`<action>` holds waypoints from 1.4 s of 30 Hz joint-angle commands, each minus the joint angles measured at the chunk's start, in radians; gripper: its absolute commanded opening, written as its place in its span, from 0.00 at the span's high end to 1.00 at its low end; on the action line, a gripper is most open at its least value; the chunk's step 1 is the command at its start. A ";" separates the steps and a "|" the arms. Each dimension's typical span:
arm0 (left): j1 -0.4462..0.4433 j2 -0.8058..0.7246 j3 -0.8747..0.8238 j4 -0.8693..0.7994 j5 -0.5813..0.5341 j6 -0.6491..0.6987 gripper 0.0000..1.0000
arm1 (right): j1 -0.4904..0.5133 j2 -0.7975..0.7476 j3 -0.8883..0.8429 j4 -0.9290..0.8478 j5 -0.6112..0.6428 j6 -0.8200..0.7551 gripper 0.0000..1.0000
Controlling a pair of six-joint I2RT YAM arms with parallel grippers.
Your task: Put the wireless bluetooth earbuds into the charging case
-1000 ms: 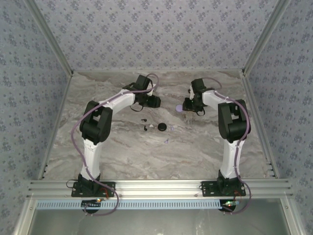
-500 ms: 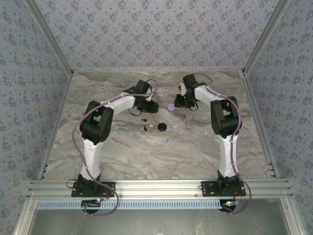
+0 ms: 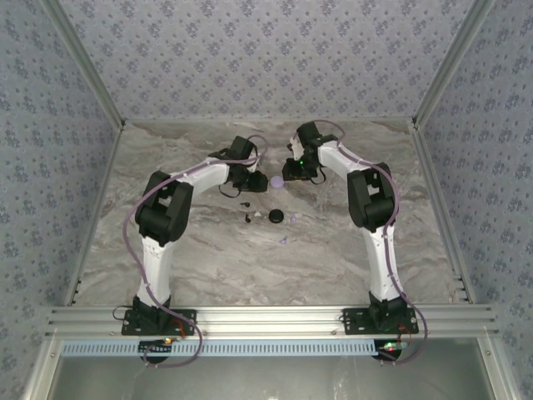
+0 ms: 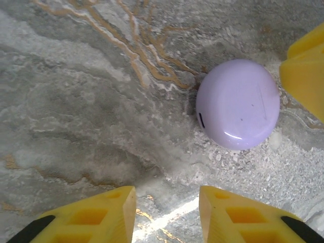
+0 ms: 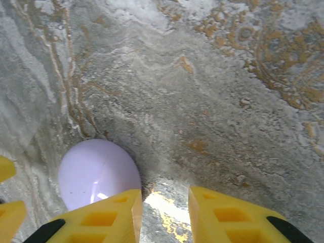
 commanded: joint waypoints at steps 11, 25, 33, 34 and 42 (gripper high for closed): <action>0.041 0.114 0.232 -0.050 0.043 -0.019 0.74 | 0.022 -0.164 -0.190 0.025 -0.009 0.081 0.78; 0.027 0.224 0.323 -0.089 0.077 -0.041 0.82 | 0.047 -0.094 -0.180 0.081 0.004 0.169 0.83; 0.003 0.227 0.310 -0.118 0.059 -0.030 0.85 | 0.050 -0.047 -0.130 0.064 -0.002 0.174 0.84; 0.002 0.224 0.304 -0.123 0.055 -0.031 0.87 | 0.050 -0.044 -0.125 0.064 0.003 0.174 0.84; -0.010 0.152 0.201 -0.114 0.034 -0.045 0.89 | 0.049 0.006 -0.042 -0.004 0.021 0.143 0.84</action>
